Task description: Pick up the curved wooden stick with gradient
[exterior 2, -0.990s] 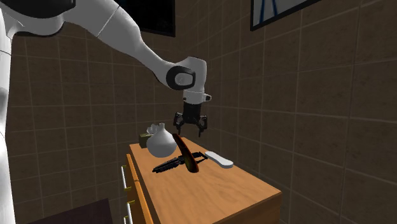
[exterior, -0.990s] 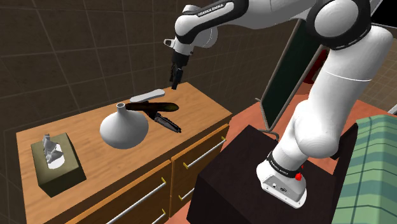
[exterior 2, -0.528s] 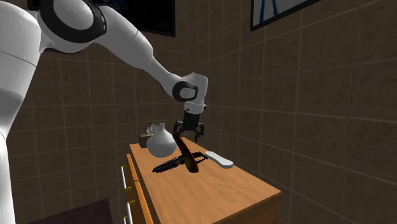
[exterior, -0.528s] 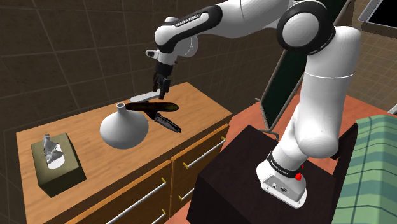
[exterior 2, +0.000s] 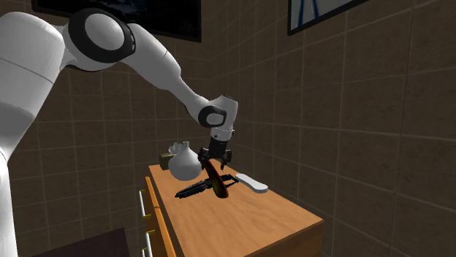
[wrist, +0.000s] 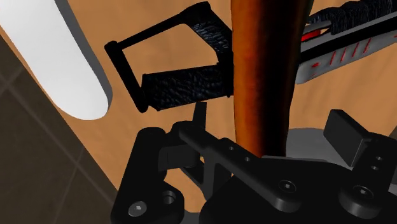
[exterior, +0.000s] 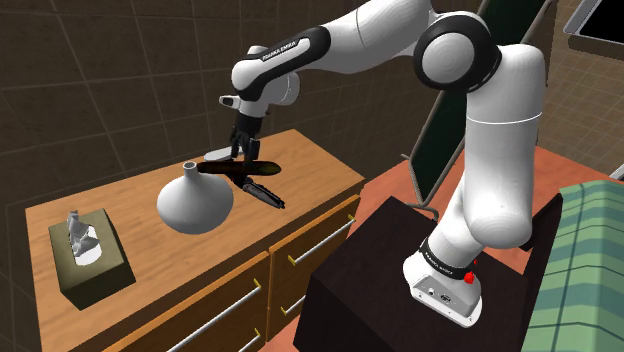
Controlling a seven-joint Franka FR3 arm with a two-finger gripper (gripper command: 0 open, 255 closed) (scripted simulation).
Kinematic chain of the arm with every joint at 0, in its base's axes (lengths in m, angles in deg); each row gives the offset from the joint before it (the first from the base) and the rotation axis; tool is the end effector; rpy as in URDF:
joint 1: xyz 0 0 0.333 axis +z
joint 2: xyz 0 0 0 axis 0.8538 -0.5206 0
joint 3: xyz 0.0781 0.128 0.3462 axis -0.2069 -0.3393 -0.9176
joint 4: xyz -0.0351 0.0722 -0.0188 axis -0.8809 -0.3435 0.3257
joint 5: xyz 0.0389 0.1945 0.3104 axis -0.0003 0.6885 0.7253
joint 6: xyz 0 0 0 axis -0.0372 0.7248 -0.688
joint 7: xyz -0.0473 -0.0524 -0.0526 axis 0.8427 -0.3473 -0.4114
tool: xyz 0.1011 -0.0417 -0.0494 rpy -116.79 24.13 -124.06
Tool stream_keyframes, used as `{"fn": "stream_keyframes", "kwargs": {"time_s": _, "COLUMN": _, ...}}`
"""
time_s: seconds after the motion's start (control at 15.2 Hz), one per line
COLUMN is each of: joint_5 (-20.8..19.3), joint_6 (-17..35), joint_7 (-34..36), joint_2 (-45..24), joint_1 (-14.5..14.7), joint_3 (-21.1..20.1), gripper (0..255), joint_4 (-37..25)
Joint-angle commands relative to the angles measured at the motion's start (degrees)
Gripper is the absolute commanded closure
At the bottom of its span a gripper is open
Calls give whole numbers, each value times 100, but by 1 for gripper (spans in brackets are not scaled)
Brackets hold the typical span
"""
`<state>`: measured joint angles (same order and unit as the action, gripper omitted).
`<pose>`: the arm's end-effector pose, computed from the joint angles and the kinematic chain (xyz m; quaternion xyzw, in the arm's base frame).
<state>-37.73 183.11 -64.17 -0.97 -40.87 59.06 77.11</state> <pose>0.6282 0.1797 0.3707 -0.7722 -0.6127 -0.0783 0.1488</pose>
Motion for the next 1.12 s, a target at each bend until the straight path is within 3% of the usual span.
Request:
{"fn": "stream_keyframes", "kwargs": {"time_s": 0.0, "joint_5": 41, "joint_6": 116, "joint_7": -60, "joint_2": -97, "joint_1": -6, "joint_3": -17, "gripper": 0, "joint_4": 25}}
{"fn": "stream_keyframes", "kwargs": {"time_s": 0.13, "joint_5": 52, "joint_6": 147, "joint_7": -75, "joint_2": -122, "joint_1": -7, "joint_3": -22, "gripper": 0, "joint_4": 34}}
{"fn": "stream_keyframes", "kwargs": {"time_s": 0.2, "joint_5": 52, "joint_6": 152, "joint_7": -68, "joint_2": -115, "joint_1": -1, "joint_3": -24, "gripper": 255, "joint_4": 42}}
{"fn": "stream_keyframes", "kwargs": {"time_s": 1.06, "joint_5": -23, "joint_6": -71, "joint_7": 33, "joint_2": 46, "joint_1": 3, "joint_3": 8, "gripper": 255, "joint_4": -33}}
